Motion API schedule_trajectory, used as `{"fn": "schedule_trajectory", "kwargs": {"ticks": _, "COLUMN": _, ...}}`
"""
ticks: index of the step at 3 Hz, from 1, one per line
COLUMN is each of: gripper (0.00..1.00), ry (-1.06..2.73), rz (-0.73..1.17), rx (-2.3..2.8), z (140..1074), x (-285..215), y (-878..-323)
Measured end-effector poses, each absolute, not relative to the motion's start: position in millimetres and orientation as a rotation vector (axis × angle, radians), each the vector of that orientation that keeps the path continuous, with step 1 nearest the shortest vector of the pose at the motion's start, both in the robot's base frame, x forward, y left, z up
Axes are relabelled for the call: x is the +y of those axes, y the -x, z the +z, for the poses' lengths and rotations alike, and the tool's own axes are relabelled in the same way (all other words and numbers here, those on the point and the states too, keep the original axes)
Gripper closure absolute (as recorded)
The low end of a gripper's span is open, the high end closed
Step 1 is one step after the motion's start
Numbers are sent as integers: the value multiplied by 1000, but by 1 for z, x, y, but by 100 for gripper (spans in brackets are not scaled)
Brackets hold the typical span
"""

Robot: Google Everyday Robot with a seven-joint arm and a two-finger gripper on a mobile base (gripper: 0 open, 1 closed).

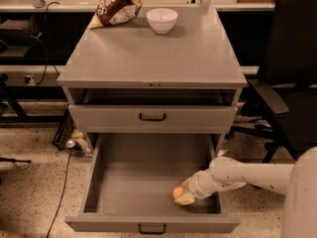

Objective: Pick orange from middle drawer and place on counter

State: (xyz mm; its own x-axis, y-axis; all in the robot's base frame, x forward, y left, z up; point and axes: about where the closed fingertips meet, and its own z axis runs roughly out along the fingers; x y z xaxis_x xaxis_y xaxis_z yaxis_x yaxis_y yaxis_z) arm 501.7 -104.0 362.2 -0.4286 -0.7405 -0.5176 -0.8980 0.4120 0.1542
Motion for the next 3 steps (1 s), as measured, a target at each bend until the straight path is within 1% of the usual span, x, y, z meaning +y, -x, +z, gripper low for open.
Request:
{"fn": "schedule_trajectory", "kwargs": {"ticks": 1, "gripper": 96, "ry": 1373, "rz": 613, "rx": 2252, "z": 378, "x": -106, "y": -500}}
{"fn": "schedule_trajectory", "kwargs": {"ticks": 2, "gripper": 100, "ry": 1354, "rz": 648, "rx": 2154, "z": 424, "x": -110, "y": -493}}
{"fn": "schedule_trajectory", "kwargs": {"ticks": 3, "gripper": 100, "ry": 1300, "rz": 646, "rx": 2027, "z": 517, "x": -151, "y": -481}}
